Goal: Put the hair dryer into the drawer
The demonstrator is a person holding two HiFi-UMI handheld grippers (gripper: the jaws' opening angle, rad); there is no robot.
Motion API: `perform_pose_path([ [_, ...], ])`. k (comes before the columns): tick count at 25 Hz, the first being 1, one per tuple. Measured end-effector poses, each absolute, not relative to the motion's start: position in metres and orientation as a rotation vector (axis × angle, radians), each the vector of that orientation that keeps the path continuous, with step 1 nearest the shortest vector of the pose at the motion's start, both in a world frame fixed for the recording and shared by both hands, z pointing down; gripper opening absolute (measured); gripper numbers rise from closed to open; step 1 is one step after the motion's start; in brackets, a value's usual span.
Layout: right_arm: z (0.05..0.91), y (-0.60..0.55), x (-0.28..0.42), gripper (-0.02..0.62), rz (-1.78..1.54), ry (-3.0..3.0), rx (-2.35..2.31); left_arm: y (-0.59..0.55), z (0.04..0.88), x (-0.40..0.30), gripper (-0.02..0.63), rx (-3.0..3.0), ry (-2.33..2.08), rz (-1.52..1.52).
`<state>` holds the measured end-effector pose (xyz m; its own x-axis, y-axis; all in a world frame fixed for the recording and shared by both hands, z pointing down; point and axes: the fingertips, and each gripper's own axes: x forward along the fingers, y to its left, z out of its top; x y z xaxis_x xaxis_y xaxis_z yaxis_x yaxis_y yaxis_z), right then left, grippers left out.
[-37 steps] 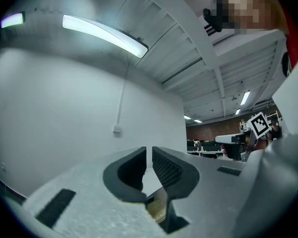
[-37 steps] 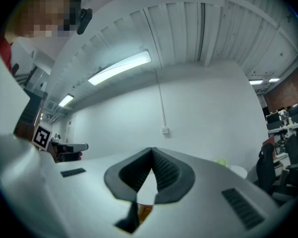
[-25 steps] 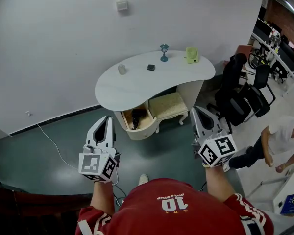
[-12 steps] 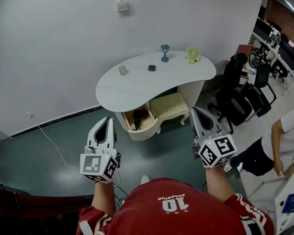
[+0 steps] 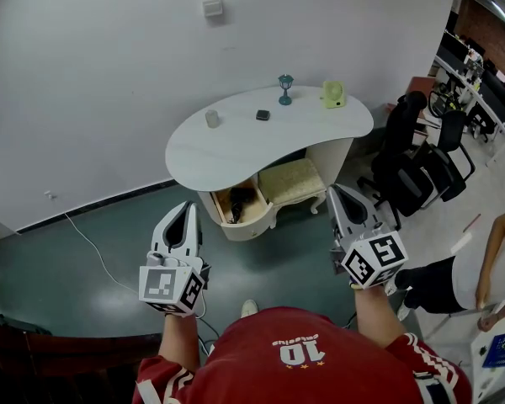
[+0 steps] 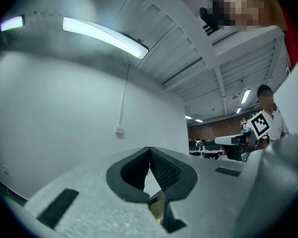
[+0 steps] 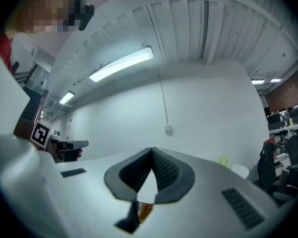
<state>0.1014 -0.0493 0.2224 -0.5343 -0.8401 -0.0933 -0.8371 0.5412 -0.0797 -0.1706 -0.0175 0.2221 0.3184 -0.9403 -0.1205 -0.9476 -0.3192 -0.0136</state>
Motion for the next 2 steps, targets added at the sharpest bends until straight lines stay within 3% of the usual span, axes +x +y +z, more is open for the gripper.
perform_pose_path([
  [2, 0.2237, -0.0504, 0.1002, 0.005, -0.038, 2.653, -1.448, -0.0183, 0.2237, -0.1719, 0.000, -2.486, 1.784, 0.143],
])
